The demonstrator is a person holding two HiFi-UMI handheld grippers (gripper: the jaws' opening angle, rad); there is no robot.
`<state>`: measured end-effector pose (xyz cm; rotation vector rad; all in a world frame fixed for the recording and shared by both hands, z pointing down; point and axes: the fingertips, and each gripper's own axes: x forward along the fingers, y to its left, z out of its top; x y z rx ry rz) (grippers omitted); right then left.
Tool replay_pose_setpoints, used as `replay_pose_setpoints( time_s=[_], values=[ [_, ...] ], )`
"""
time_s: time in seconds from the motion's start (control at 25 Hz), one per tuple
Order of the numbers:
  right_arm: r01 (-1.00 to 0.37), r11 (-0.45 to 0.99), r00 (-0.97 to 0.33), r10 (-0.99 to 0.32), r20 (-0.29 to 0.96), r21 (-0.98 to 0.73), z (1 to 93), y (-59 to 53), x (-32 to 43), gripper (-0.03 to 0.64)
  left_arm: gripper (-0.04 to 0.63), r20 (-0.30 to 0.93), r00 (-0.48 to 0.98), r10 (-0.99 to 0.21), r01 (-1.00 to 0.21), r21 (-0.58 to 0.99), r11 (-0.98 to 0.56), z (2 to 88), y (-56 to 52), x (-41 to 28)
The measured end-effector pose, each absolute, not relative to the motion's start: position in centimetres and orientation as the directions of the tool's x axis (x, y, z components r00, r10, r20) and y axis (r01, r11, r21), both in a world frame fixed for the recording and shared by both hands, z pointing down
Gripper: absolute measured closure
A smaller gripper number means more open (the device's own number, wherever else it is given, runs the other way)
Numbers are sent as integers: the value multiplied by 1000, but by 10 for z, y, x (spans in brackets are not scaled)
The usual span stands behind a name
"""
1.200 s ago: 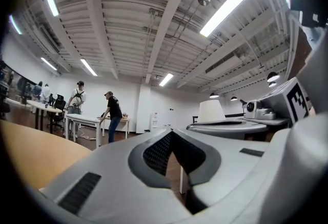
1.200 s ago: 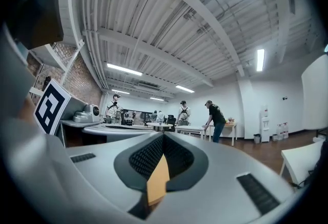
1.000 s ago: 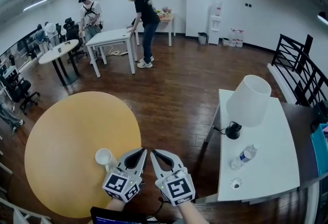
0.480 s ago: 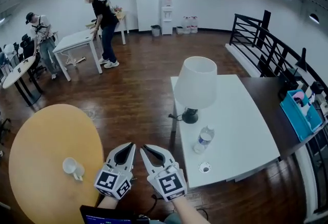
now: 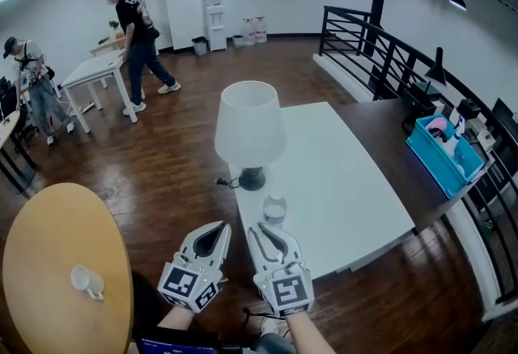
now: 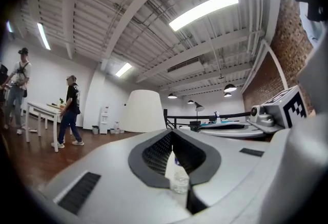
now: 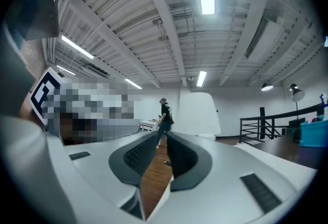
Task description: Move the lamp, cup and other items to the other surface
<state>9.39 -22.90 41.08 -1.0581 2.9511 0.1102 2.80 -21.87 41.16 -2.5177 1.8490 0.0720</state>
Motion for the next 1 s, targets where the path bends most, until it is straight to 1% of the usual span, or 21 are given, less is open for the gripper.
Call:
replay_pose_setpoints(
  time_s=[0.04, 0.08, 0.24, 0.32, 0.4, 0.44, 0.52, 0.68, 0.84, 0.88, 0.92, 1.0],
  values=[
    [-651, 757, -759, -651, -12, 58, 416, -235, 104, 507, 584, -48, 314, -948, -949, 17, -315, 413, -224, 37],
    [-663, 747, -747, -664, 4, 54, 421, -241, 113, 473, 584, -48, 327, -944, -944, 20, -328, 415, -228, 45],
    [-708, 703, -702, -711, 41, 64, 437, -270, 137, 468, 584, -35, 360, -932, -932, 30, -361, 422, -243, 68],
    [-728, 684, -682, -730, 56, 45, 447, -288, 143, 374, 584, -42, 360, -932, -931, 43, -362, 426, -249, 71],
    [-718, 695, -691, -718, 80, 29, 464, -306, 140, 317, 584, -34, 354, -935, -934, 40, -355, 429, -252, 69],
    [-705, 708, -704, -704, 96, 26, 473, -313, 135, 315, 584, -24, 348, -937, -937, 36, -349, 431, -254, 67],
    [-684, 730, -722, -680, 128, 21, 489, -324, 126, 276, 584, -4, 329, -944, -944, 30, -328, 436, -257, 62],
    [-650, 760, -755, -641, 141, -22, 506, -341, 109, 275, 584, 28, 277, -961, -961, 34, -276, 448, -264, 49],
    [-588, 809, -800, -583, 142, 6, 509, -344, 90, 275, 584, 41, 250, -968, -968, 33, -248, 456, -271, 47],
    [-571, 821, -812, -567, 140, 12, 509, -344, 86, 281, 584, 42, 247, -968, -969, 32, -246, 456, -274, 47],
    [-555, 832, -823, -552, 136, 17, 509, -343, 84, 318, 584, 42, 244, -969, -970, 31, -243, 457, -275, 48],
    [-537, 843, -835, -535, 128, 22, 508, -342, 82, 326, 584, 42, 235, -971, -972, 31, -234, 457, -278, 49]
  ],
)
